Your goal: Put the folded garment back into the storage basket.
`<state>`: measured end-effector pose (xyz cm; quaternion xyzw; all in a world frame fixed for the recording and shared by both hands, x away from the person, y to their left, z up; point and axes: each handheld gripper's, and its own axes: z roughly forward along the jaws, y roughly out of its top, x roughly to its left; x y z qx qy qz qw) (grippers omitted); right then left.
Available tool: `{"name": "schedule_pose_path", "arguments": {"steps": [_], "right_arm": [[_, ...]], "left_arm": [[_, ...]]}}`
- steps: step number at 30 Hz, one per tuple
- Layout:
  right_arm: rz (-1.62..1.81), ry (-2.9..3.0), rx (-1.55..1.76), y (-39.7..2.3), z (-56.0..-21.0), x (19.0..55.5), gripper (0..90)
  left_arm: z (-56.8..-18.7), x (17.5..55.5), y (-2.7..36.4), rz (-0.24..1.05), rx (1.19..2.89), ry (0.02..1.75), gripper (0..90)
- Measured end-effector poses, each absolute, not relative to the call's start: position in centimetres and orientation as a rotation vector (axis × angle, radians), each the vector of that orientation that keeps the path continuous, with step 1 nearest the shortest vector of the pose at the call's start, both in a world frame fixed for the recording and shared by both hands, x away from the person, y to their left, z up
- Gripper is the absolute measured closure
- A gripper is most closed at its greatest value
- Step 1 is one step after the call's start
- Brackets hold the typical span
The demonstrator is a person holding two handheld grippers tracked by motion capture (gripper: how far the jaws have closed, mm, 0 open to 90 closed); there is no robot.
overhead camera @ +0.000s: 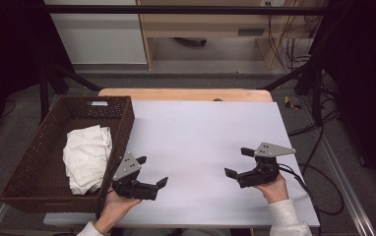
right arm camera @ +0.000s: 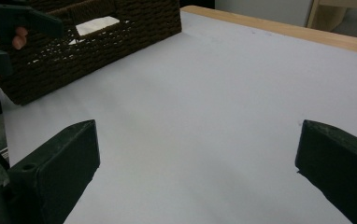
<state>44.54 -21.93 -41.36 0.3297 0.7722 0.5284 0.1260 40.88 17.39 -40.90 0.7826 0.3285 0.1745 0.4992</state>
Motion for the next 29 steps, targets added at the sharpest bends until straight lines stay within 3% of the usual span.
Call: {"name": "schedule_pose_path", "arguments": {"steps": [29], "right_arm": [[1.521,2.251,0.992,-25.1,-45.1,44.5,0.3]], "left_arm": [[-44.4,42.4,17.4,0.392,1.975,0.795,1.0]]}}
